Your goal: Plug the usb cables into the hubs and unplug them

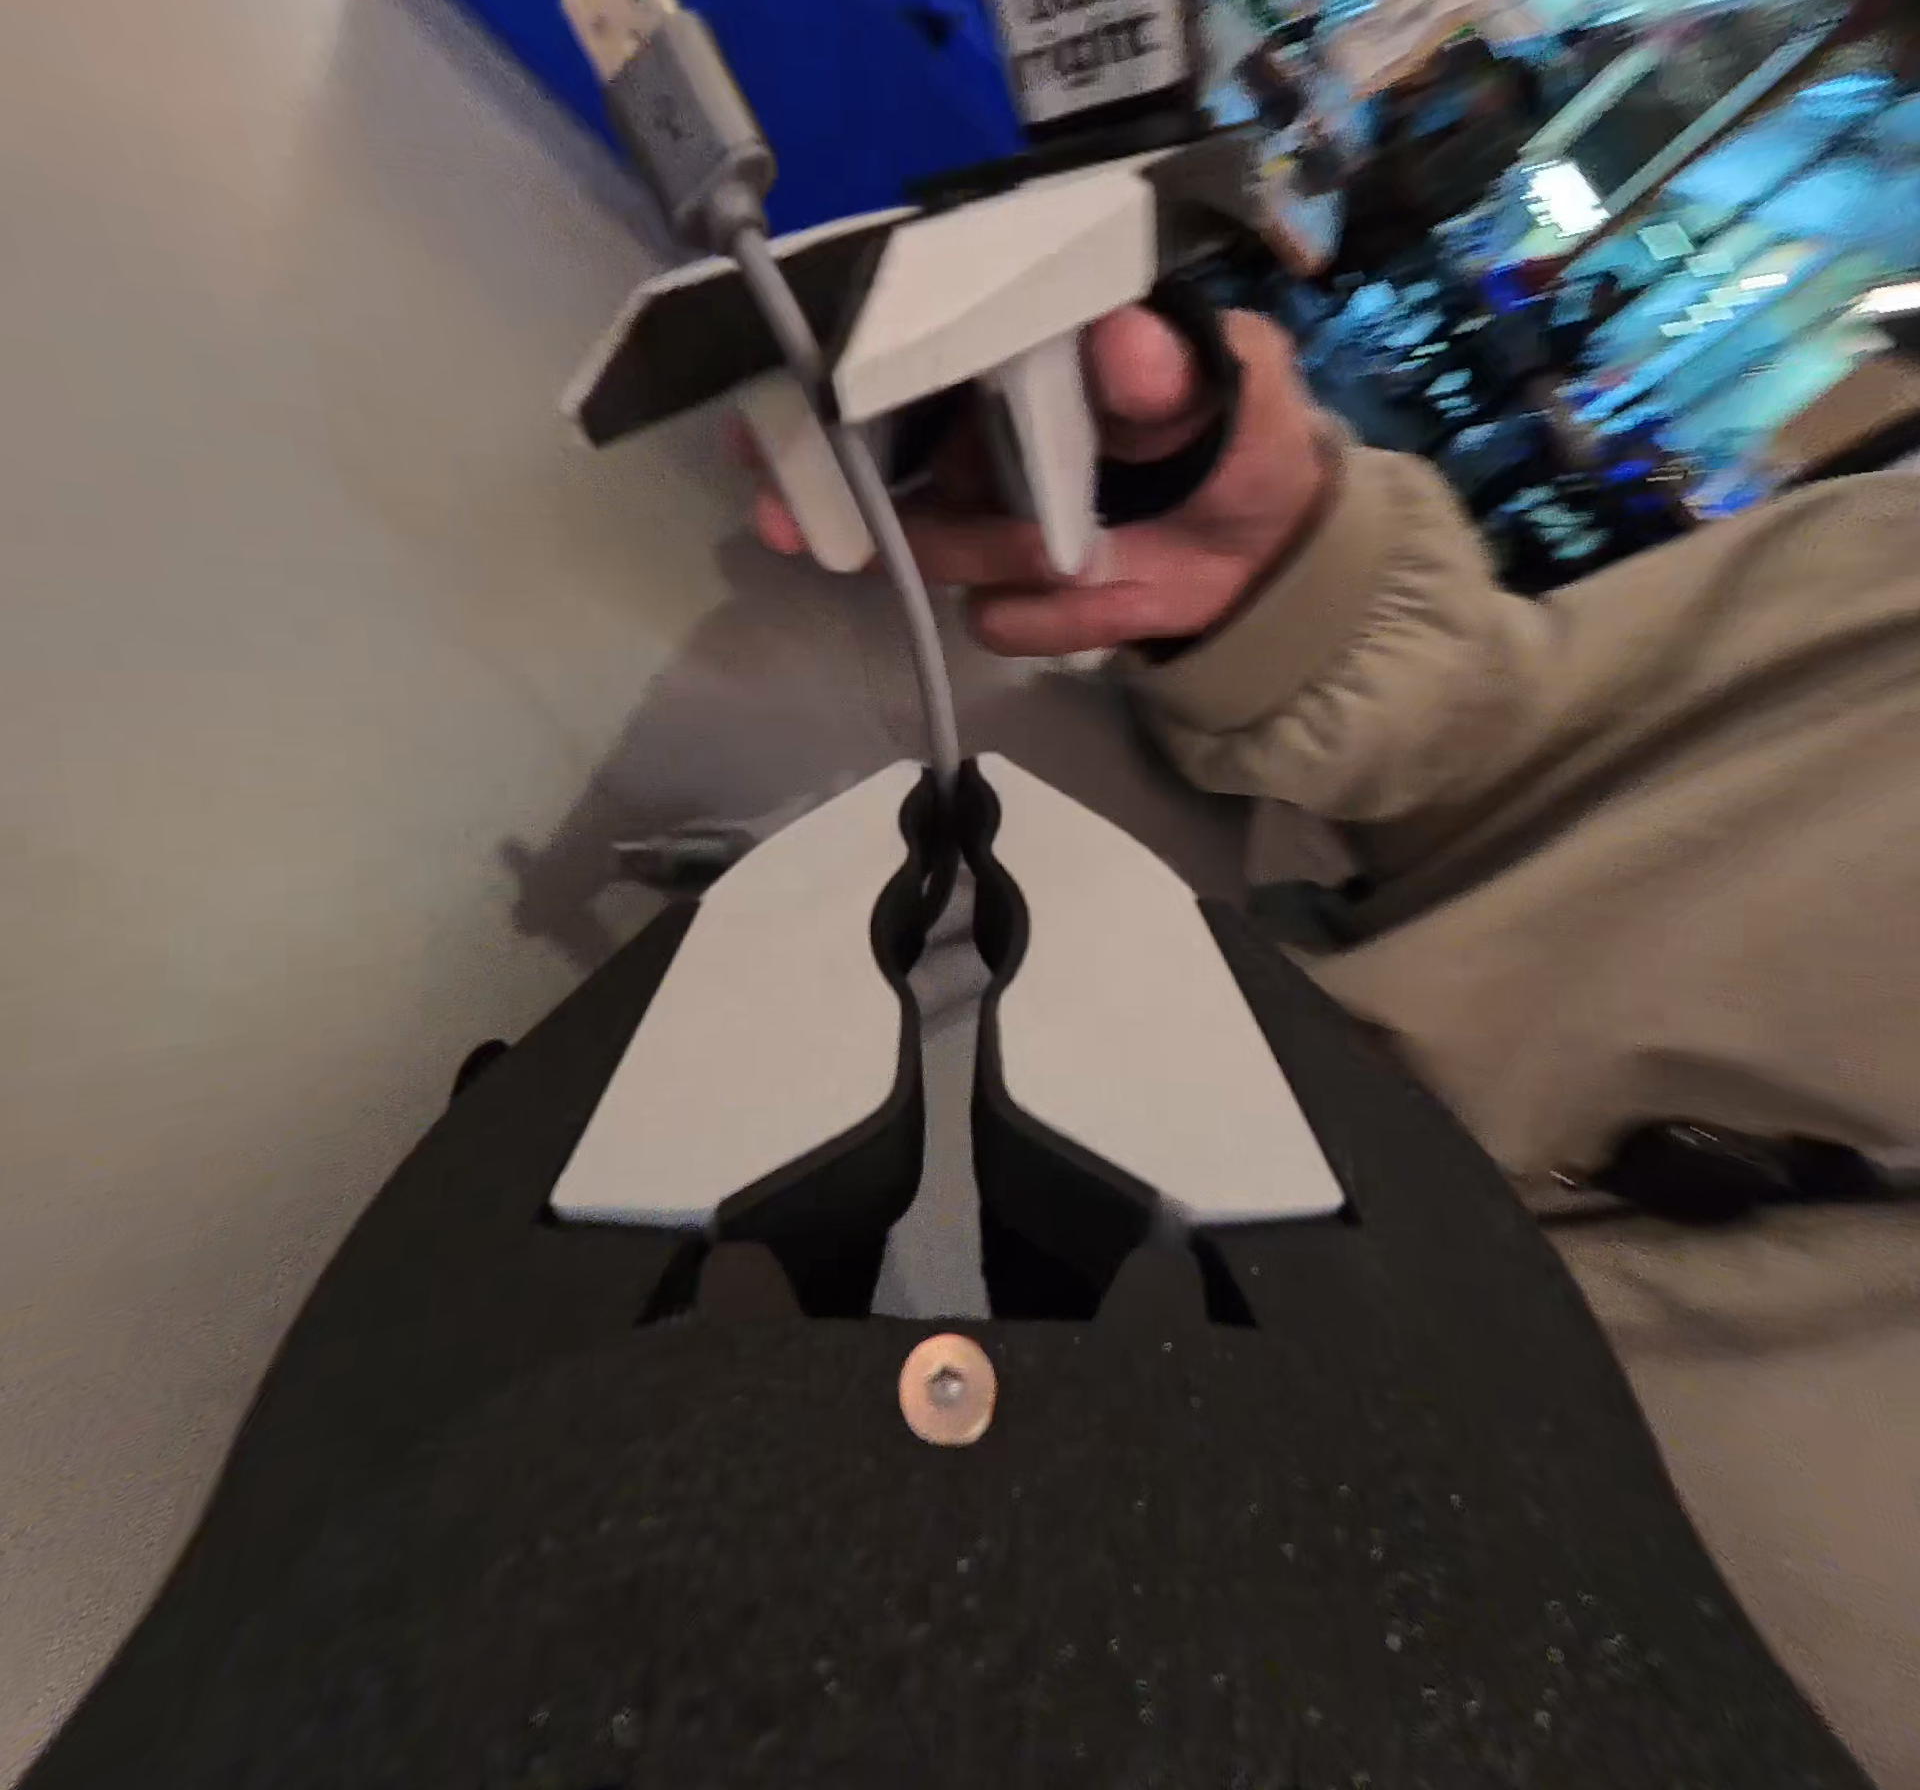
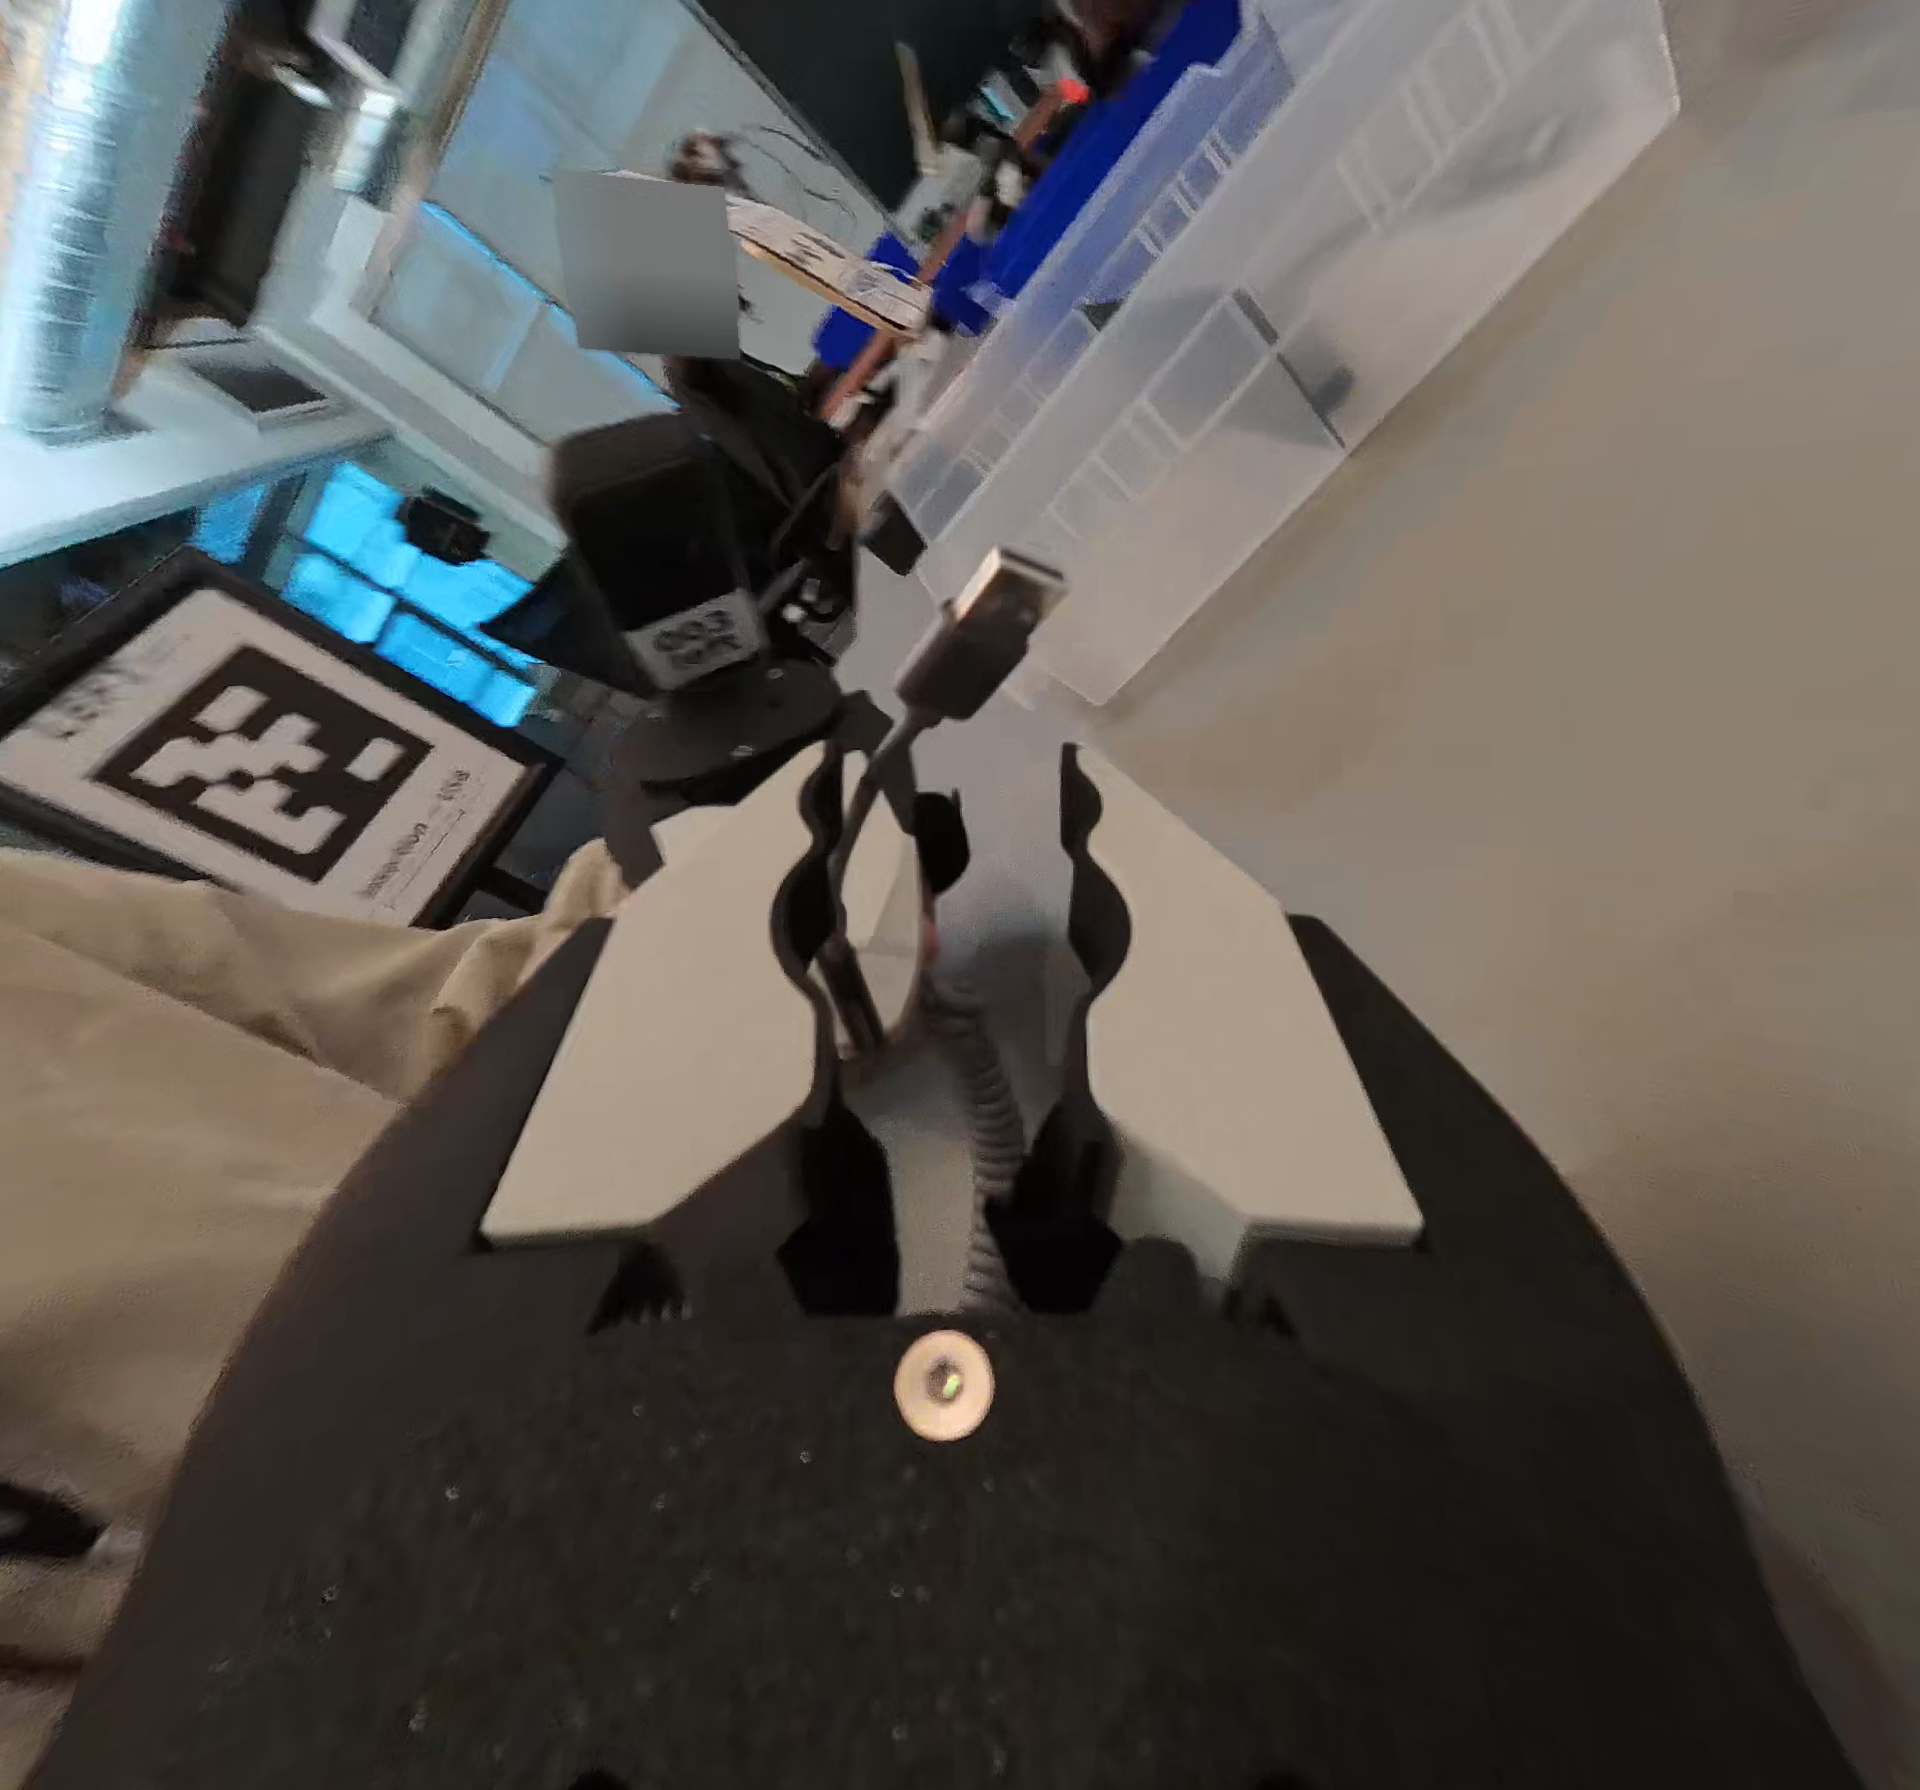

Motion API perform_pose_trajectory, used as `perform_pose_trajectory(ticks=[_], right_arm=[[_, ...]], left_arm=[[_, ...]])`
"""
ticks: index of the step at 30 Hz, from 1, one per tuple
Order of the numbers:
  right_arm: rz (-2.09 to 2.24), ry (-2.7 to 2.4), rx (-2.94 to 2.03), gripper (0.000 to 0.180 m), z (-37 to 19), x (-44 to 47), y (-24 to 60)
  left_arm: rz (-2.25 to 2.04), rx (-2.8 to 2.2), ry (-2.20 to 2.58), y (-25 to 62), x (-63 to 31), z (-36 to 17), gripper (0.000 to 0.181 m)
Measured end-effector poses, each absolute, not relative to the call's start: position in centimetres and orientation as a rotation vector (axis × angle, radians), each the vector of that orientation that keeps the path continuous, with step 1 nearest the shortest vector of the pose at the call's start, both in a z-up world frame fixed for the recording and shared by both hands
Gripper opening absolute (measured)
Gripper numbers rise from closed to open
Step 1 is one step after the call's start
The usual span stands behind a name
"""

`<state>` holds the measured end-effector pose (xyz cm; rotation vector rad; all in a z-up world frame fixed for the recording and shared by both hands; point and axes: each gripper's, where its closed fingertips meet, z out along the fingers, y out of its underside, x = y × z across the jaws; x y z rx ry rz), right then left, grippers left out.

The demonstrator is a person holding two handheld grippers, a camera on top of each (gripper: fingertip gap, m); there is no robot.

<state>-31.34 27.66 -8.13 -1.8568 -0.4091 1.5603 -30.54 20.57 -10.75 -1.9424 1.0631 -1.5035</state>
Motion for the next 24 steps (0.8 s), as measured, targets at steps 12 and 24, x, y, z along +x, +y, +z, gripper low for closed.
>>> perform_pose_trajectory(ticks=[12,24], right_arm=[[2.099,-0.361,-1.365,0.04,-2.0,-31.2,25.4],[1.187,-0.142,-2.137,0.008,-15.1,-27.8,32.3]], left_arm=[[-2.075,-1.622,1.079,16.2,-30.6,-5.6,0.003],[-1.226,-2.054,0.89,23.6,-33.5,-12.9,0.041]])
